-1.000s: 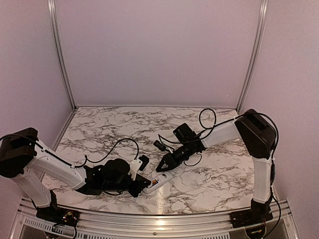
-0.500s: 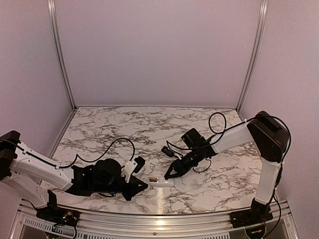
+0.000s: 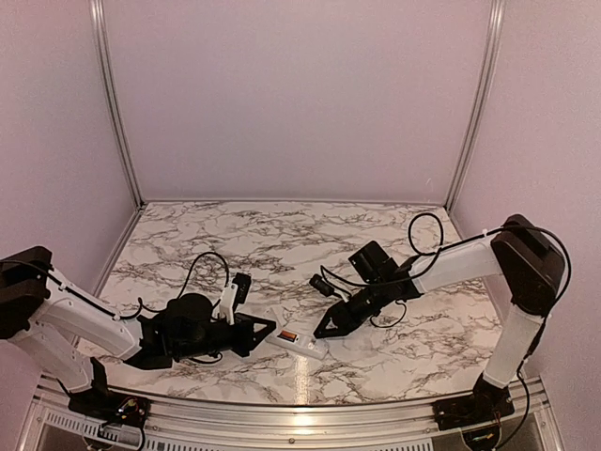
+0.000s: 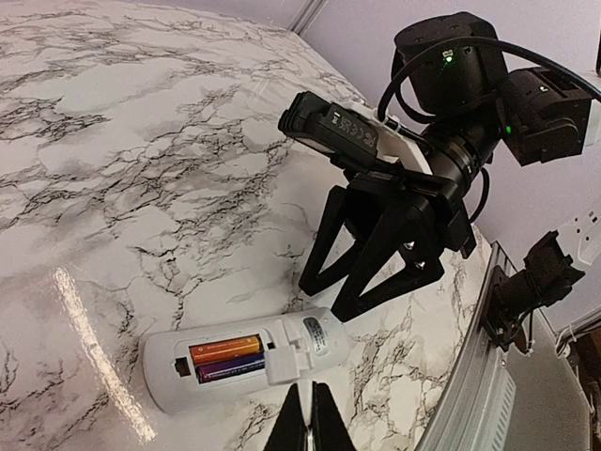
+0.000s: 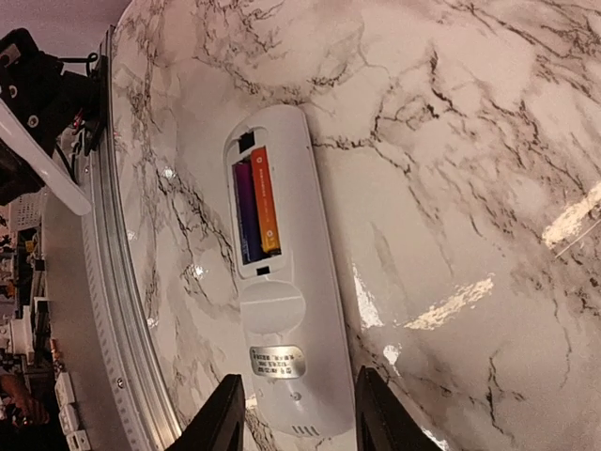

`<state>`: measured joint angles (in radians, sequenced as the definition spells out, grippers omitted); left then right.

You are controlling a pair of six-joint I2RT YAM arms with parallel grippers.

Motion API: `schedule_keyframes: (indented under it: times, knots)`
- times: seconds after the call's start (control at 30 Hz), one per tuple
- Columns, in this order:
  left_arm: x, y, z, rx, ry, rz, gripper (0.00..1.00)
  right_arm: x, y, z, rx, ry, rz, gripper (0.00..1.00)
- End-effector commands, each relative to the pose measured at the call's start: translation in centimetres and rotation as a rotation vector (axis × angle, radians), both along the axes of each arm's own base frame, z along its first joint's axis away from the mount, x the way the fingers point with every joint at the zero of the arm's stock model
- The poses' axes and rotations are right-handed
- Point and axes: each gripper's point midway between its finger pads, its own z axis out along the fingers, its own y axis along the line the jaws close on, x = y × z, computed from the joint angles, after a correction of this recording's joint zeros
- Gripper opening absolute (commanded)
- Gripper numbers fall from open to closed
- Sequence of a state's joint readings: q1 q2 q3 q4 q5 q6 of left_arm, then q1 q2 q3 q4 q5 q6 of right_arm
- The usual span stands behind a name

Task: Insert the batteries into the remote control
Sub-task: Adjust the remote control without the battery cover at the center of the board.

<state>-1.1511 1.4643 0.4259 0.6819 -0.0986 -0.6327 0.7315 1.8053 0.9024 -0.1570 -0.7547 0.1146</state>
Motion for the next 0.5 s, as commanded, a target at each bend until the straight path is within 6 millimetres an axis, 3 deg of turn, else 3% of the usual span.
schedule_keyframes:
  times: [0.0, 0.27, 0.47]
  knots:
    - [0.5, -1.1, 1.9, -0.178, -0.018, 0.018, 0.00, 1.8, 0.8, 2.5, 0.041, -0.106, -0.048, 0.39]
    - [0.4, -1.5, 3.1, -0.362, -0.013, 0.014, 0.00, 2.2, 2.4, 6.3, 0.135, -0.255, 0.007, 0.38]
    - [-0.4, -2.5, 4.3, -0.361, -0.040, -0.044, 0.00, -0.4, 4.5, 8.1, 0.223, -0.281, 0.127, 0.33]
